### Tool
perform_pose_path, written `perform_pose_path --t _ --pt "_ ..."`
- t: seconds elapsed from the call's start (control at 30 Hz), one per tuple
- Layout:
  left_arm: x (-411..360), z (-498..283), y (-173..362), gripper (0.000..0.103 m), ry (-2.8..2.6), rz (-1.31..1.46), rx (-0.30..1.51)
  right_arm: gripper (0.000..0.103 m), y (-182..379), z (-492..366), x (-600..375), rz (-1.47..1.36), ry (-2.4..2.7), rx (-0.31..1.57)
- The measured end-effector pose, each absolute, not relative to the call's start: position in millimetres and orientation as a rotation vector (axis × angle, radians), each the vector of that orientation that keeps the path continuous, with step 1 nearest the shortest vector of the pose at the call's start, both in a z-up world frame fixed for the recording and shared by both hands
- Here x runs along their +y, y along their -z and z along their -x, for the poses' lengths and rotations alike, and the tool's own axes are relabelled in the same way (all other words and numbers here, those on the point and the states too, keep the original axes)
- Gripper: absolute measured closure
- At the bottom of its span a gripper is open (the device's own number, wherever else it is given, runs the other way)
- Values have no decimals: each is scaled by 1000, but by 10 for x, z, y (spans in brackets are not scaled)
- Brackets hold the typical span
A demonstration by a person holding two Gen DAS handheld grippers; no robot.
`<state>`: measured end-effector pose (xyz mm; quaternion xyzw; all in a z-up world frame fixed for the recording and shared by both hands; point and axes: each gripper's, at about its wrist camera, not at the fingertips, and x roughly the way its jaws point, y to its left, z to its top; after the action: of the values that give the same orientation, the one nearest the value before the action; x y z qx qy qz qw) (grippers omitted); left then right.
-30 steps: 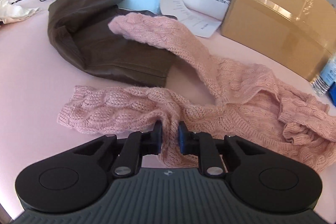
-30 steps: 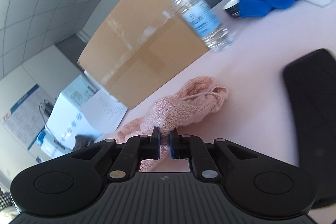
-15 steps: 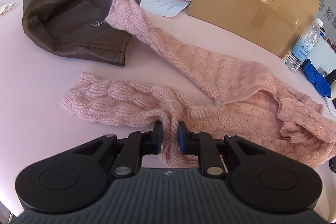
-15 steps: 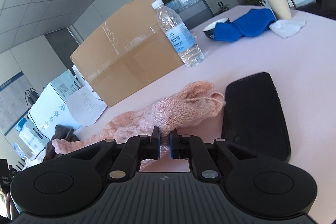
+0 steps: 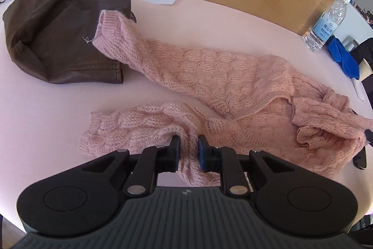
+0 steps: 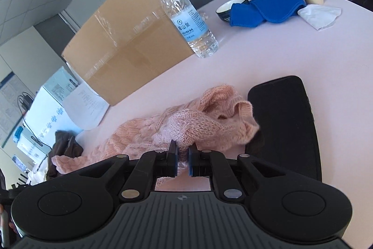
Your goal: Fold clothes
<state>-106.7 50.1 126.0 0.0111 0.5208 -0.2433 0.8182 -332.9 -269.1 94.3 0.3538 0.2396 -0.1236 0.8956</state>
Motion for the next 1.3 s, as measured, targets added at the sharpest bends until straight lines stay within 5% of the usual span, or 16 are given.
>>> perform_pose_path --t 0.43,0.47,0.5,0.57,0.6,0.8,0.97,1.3 --pt "179 28 -1373 84 445 -50 1180 95 -1043 2087 -2864 -503 326 645" --pt "139 -38 -1393 77 425 -58 1178 94 -1008 1996 -2862 -479 340 661" --pt "117 -85 -1402 59 411 -70 1177 93 -979 1914 -2855 -455 355 679" --pt "30 -186 -1411 31 378 -122 1159 74 -945 1807 -2825 -407 379 683" --pt "-4 -222 -1421 25 366 -154 1143 67 -946 1776 -2805 -380 388 674" --pt "170 -212 -1687 24 267 -282 933 20 -1160 1843 -2665 -249 407 479" --pt "463 181 -1892 22 309 -443 689 18 -1383 1921 -2334 -123 298 309" --pt "8 626 -1420 22 651 -442 743 18 -1150 1437 -1766 -211 22 507"
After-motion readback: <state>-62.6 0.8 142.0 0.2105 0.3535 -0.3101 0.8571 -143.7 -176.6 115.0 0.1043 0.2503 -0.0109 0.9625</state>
